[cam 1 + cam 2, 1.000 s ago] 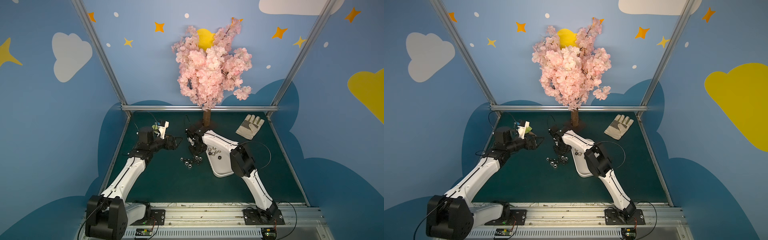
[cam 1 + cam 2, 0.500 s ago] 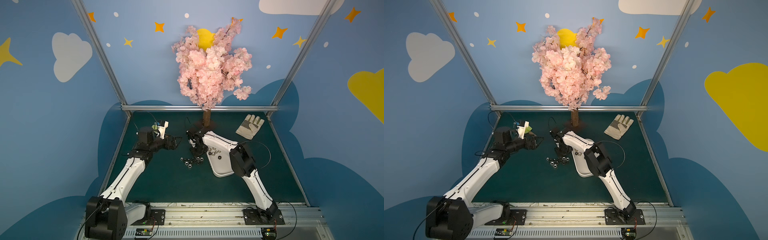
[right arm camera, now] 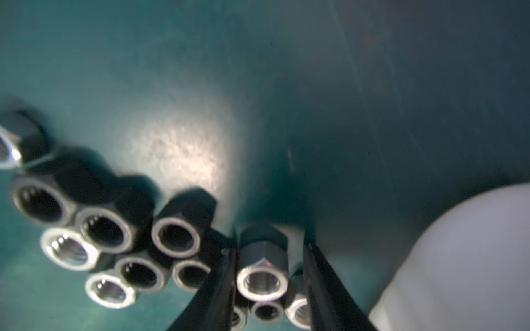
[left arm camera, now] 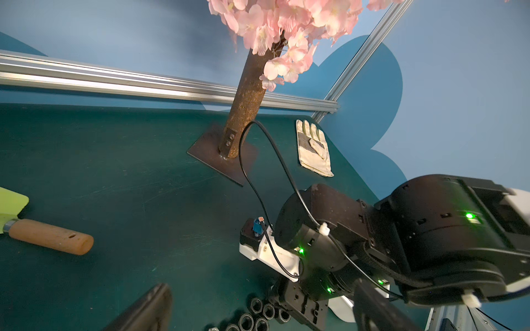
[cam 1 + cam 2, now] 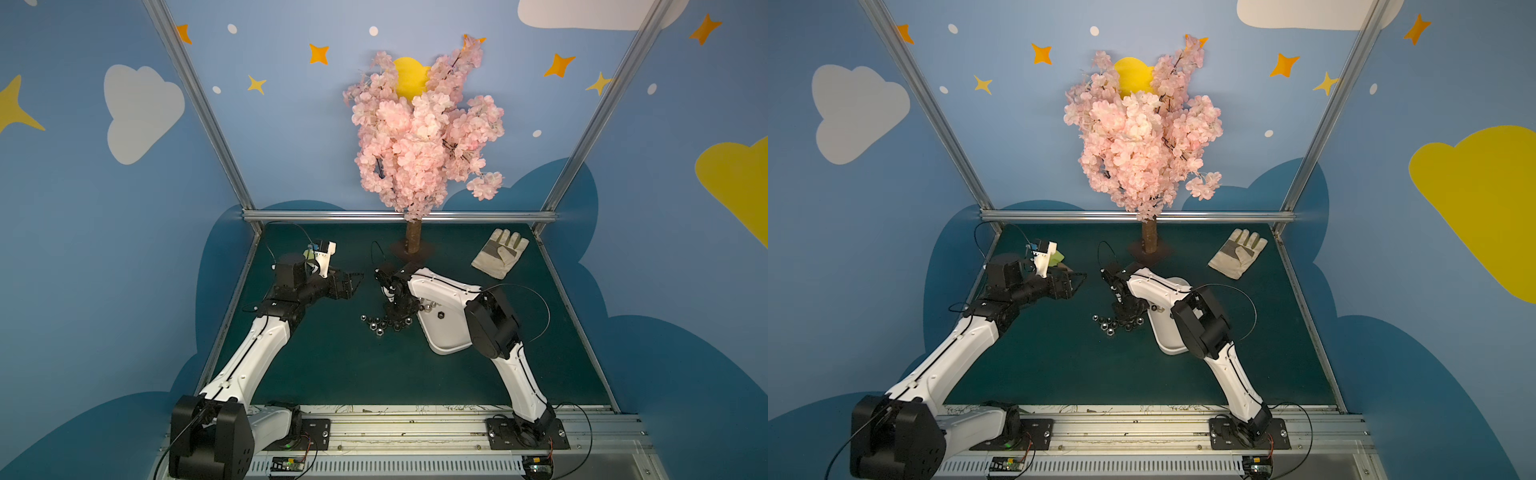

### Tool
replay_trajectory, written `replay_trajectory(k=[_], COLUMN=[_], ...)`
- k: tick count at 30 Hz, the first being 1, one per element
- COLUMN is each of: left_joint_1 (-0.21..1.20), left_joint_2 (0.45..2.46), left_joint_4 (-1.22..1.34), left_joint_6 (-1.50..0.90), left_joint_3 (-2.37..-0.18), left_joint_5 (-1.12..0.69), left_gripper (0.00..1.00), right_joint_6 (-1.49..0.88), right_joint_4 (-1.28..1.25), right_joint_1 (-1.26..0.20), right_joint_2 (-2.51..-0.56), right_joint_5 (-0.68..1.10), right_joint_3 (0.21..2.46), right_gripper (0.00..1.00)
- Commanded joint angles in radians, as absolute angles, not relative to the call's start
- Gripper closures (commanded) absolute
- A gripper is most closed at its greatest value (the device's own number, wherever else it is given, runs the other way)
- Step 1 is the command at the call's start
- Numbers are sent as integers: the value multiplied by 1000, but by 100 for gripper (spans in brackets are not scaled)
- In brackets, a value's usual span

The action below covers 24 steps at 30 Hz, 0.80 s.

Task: Put the nuts on the desktop into the storage box
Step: Pick up the nut from the center of the board.

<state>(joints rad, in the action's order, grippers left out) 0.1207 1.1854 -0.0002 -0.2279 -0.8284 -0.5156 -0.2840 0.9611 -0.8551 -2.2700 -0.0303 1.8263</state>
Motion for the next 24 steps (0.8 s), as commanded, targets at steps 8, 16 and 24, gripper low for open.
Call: replay_trajectory(k=[8, 16, 24], left_joint_1=[123, 123, 125], left_joint_2=[1166, 1163, 1167], left_joint_4=[-5, -12, -11], left_joint_6=[-211, -208, -209], left_joint_3=[-845, -846, -844], left_joint_5=[-499, -489, -485], left_gripper=[0, 0, 0], right_joint_6=[-308, -292, -291], right_joint_4=[995, 1003, 1008], right_joint_1=[-877, -864, -858], right_joint_2=[-2249, -2317, -2273], right_joint_5=[-61, -60, -66], right_joint_3=[1773, 1888, 1875], right_gripper=[58, 59, 83])
